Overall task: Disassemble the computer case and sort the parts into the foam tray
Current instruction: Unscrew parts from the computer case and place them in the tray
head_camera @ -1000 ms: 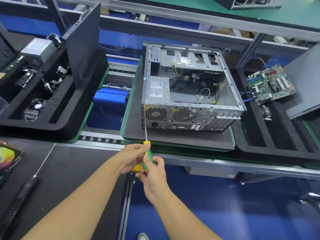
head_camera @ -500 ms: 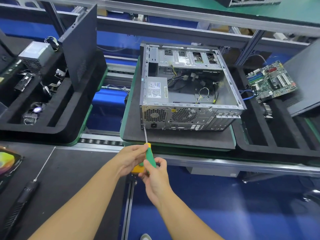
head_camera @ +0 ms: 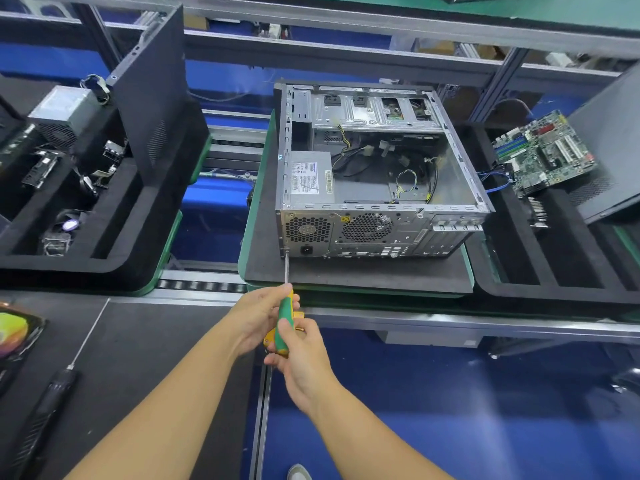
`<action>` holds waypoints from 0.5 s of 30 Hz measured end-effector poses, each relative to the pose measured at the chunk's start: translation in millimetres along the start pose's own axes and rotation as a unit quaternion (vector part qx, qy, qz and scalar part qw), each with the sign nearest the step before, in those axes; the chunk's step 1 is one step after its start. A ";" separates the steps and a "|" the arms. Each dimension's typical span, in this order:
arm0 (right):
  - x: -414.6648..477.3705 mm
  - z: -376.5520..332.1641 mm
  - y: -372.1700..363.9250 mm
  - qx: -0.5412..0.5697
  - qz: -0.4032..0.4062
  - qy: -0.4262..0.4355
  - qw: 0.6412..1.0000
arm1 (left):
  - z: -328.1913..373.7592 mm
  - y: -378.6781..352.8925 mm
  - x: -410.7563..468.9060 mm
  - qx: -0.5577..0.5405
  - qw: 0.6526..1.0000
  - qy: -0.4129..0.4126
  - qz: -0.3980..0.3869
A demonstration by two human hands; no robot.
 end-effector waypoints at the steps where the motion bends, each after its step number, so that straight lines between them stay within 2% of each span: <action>1: 0.4 1.2 -1.1 -0.014 0.009 0.015 1.000 | 1.2 -1.0 -0.3 0.024 1.000 -0.009 0.007; 5: 1.9 -1.3 -5.0 0.013 0.032 0.008 0.999 | 7.0 -2.1 0.0 0.070 0.997 -0.020 0.010; 10: -2.3 -6.1 -1.4 0.104 -0.028 -0.095 0.990 | 5.9 1.2 1.1 0.034 0.998 0.000 -0.045; 12: -2.2 -6.5 0.1 0.094 -0.030 -0.087 0.991 | 2.9 3.4 0.6 -0.002 0.997 0.016 -0.072; 15: 1.7 -7.9 -0.8 0.059 0.000 -0.030 0.998 | 0.1 4.7 0.4 -0.031 0.996 0.018 -0.082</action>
Point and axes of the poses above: each hand's wrist, its own x-axis towards the middle knuckle, its own y-axis out of the back of the hand, z = x × y, the point moved 1 cm from there along x, towards the middle knuckle, and after that the axes turned 5 degrees about z, right-handed, at the moved point
